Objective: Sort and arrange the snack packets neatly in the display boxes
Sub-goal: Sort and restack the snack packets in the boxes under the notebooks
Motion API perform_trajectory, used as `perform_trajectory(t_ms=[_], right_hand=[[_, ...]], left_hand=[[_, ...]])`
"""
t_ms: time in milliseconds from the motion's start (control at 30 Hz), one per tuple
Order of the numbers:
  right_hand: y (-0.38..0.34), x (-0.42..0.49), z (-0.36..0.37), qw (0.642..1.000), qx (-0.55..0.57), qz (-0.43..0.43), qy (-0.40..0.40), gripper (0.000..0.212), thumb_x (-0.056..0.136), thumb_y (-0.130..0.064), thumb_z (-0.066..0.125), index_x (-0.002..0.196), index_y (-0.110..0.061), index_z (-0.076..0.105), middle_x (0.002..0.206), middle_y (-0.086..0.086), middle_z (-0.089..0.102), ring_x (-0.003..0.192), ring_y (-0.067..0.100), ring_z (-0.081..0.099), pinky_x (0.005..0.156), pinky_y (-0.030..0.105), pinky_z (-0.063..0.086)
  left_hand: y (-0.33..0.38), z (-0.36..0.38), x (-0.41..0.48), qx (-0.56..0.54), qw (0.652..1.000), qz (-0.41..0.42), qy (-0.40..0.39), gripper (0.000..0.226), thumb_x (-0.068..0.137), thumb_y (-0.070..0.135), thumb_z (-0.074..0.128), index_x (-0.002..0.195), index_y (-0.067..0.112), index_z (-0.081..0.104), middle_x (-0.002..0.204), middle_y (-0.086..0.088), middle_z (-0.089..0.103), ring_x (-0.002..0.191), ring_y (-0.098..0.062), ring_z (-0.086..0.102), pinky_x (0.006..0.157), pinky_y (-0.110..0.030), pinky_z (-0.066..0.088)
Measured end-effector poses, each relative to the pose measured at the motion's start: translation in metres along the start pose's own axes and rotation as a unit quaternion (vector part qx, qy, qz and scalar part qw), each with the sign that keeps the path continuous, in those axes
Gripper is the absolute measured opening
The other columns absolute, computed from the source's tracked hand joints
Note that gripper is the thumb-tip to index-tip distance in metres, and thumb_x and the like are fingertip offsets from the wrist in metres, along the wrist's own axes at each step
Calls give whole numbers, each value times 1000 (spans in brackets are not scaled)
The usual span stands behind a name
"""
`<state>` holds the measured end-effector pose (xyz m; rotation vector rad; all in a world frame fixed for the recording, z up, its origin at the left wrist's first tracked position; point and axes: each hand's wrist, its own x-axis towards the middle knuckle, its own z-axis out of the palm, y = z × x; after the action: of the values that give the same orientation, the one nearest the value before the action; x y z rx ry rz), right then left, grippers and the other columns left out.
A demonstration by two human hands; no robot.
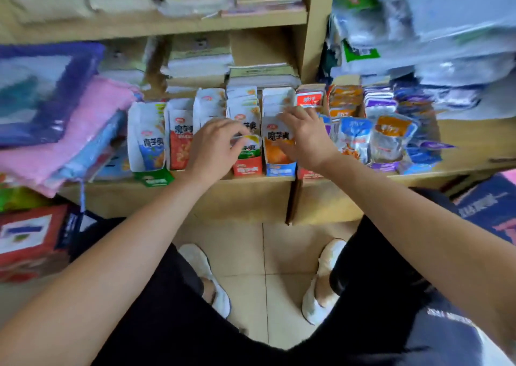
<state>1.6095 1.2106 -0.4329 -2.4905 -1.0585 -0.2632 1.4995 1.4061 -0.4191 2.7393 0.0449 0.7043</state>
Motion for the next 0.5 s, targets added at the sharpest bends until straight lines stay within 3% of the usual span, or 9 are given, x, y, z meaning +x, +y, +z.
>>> perform_trajectory(t_ms=[233, 333, 433, 500], right_hand=[[-18, -17, 1, 998, 24, -16, -47, 76, 76, -39, 82, 144, -28, 50, 141, 11, 45, 125, 39, 46, 96, 56, 44], [-24, -17, 17, 998, 60, 4, -9, 61, 78, -41, 82, 134, -30, 61, 146, 11, 43, 128, 42, 39, 95, 58, 42], [-30, -13, 36, 995, 100, 10, 22, 38, 82, -43, 75, 119, -37, 70, 148, 5, 43, 129, 42, 33, 91, 58, 39], [-29, -8, 47, 993, 110, 9, 51, 22, 82, -33, 71, 104, -34, 74, 144, 2, 49, 128, 41, 35, 84, 54, 37]], left_hand=[[1, -19, -8, -78, 996, -42, -16, 8, 92, 19, 72, 97, 23, 77, 94, 10, 75, 79, -3, 65, 78, -31, 59], [-9, -10, -15, -100, 993, -52, -35, 6, 93, 25, 71, 95, 29, 75, 96, 15, 73, 84, -2, 68, 75, -34, 59], [-19, -1, -21, -182, 981, -44, -57, 5, 91, 23, 71, 93, 25, 76, 109, 15, 71, 93, -5, 69, 83, -36, 59], [-24, 1, -26, -207, 975, -48, -71, 6, 89, 20, 74, 92, 23, 77, 116, 13, 70, 99, -5, 68, 88, -31, 57]])
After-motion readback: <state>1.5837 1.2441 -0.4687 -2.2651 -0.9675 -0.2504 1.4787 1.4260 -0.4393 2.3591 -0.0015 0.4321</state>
